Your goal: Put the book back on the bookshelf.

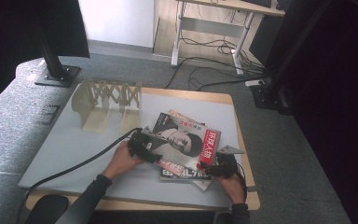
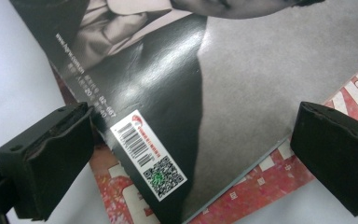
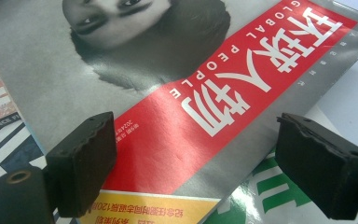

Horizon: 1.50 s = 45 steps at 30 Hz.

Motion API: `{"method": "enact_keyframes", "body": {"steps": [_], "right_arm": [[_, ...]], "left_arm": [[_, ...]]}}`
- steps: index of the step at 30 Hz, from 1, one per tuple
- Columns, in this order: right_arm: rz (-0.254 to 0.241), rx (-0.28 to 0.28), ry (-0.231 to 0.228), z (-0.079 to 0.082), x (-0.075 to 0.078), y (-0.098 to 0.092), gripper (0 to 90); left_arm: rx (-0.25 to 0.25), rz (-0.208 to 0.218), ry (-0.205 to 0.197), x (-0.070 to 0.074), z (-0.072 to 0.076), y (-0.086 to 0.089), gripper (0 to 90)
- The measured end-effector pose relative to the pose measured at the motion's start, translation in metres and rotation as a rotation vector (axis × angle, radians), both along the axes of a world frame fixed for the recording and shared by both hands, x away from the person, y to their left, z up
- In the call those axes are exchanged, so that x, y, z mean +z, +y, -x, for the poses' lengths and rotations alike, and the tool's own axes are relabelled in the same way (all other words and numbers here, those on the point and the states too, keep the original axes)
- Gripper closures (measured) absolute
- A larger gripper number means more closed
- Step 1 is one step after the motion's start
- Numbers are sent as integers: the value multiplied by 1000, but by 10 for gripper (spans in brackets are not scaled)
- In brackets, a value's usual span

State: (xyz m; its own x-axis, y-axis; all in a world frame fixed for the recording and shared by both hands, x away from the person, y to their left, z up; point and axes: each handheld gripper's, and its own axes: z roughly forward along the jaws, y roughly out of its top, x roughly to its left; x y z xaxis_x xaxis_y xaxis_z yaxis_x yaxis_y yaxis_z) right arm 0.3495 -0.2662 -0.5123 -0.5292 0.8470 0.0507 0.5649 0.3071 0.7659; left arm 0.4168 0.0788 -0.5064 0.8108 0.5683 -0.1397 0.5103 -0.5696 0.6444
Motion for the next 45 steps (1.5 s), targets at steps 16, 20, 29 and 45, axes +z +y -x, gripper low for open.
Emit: {"method": "enact_keyframes", "body": {"steps": [16,20,29,45], "right_arm": [[16,24,9,4,2,1,125],[22,30,10,7,2,1,126],[37,57,-8,16,3,0,155],[54,33,-5,34,8,-4,29]], "left_arm": [[-19,-35,4,1,13,-3,0],[-25,-46,0,1,19,-3,0],[-47,-112,-57,-3,38,-7,0],[-103,-50,-81,31,21,-20,5]]}}
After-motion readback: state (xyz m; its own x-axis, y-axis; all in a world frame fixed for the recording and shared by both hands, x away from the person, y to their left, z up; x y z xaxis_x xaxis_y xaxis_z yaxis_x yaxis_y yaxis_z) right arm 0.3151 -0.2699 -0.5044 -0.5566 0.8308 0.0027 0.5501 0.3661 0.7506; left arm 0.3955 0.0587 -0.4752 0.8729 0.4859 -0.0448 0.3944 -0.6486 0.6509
